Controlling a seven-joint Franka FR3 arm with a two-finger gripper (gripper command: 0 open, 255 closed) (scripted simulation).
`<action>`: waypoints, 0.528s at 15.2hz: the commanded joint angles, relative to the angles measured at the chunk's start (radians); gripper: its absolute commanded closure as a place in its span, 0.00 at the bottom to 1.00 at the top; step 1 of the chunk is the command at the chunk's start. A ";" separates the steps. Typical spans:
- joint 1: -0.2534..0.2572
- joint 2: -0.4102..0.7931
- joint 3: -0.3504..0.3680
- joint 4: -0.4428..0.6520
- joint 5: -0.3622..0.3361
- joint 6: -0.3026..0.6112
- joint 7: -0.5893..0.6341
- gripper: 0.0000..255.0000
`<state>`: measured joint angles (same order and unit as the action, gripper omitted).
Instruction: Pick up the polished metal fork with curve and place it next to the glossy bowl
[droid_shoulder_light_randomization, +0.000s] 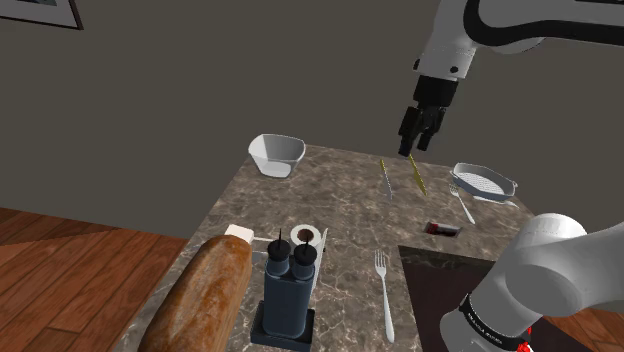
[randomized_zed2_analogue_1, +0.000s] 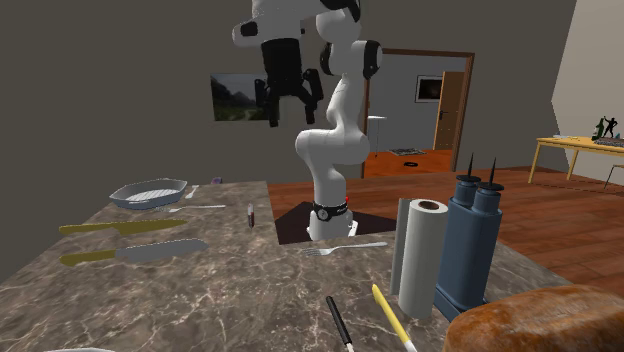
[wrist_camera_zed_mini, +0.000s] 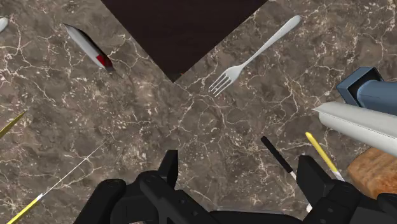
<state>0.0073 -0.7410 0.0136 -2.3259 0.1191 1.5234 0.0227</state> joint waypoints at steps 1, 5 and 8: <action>0.000 0.000 0.000 0.000 0.000 0.000 0.000 0.00; -0.035 -0.027 0.034 -0.143 0.042 0.081 0.124 0.00; -0.057 -0.041 0.062 -0.244 0.080 0.145 0.216 0.00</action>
<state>-0.0414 -0.7769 0.0661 -2.5347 0.1856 1.6452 0.2059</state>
